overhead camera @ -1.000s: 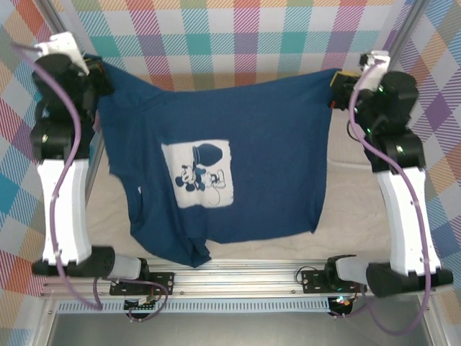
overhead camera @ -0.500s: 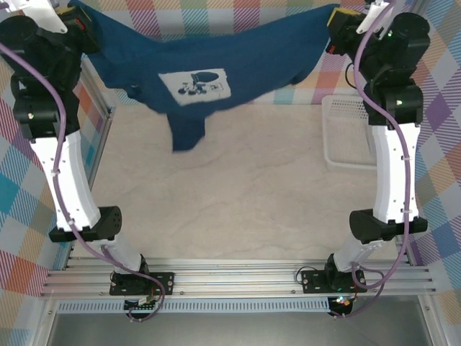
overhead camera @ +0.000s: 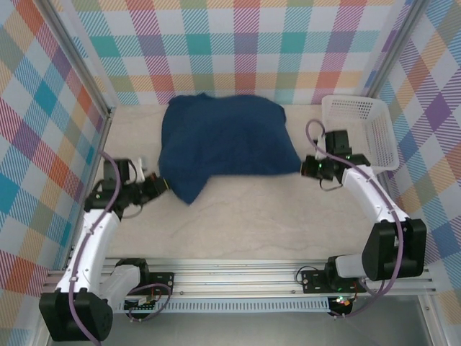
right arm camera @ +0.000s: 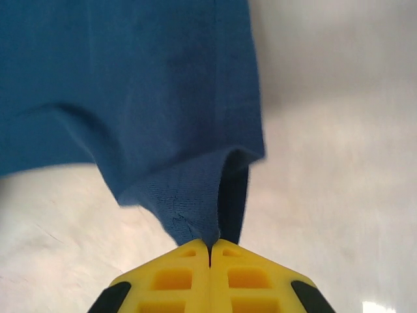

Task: Fold the inside-out t-shirt

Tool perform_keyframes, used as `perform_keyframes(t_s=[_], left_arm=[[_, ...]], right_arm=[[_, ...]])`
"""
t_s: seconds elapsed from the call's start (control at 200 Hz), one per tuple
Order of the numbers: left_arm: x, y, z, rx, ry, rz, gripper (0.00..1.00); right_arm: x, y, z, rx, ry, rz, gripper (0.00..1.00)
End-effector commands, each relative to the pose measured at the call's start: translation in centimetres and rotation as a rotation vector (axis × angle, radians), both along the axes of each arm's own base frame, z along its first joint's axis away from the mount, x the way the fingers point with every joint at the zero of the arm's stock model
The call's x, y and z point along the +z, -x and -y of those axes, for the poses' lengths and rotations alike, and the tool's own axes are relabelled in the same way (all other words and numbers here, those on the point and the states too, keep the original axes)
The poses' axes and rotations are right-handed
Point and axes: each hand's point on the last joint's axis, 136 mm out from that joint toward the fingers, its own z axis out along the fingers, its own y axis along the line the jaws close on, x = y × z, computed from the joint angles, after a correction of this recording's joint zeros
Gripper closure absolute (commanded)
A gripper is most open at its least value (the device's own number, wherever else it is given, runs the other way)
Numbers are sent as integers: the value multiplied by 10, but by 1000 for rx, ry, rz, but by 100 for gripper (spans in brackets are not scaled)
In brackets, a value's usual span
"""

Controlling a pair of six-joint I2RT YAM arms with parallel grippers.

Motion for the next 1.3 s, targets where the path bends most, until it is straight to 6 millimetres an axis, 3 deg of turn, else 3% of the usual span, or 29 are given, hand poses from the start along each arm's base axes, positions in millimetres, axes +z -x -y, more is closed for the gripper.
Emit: perform_keyframes(t_s=[0.0,0.095,0.275,0.38,0.455,0.56,0.7,0.805,0.94,1.085,1.145,1.215,1.295], left_arm=[[-10,16,10,45,109,-48,100],[-34,20,3,100,92,-116,100],[-49,22,-9,177,50,-133,99],[-53,24,-12,211,55,-122,100],[-47,20,-15,231,51,-91,100],[3,2,-19,215,16,55,100],[117,-11,-37,213,-126,352,100],[193,9,-45,211,-215,566,100],[271,61,-55,235,-317,816,100],[330,118,-77,347,-438,984,100],[348,132,-82,378,-463,1032,100],[359,134,-87,407,-486,1035,100],[358,114,-89,405,-496,987,100]], right_arm=[[-1,-7,-5,-43,-74,9,100],[-20,-6,-3,-64,-75,-48,100],[-46,-3,6,-102,-55,-129,96],[-50,0,12,-119,-45,-132,96],[-40,-2,9,-104,-64,-106,100],[11,-12,2,-69,-106,25,100],[109,-3,-1,-12,-110,267,100],[174,26,0,32,-89,429,100],[223,73,-1,91,-70,541,100],[276,121,5,104,-31,684,100],[301,136,9,95,-13,754,100],[324,146,13,77,-1,815,100],[340,145,16,58,9,851,100]])
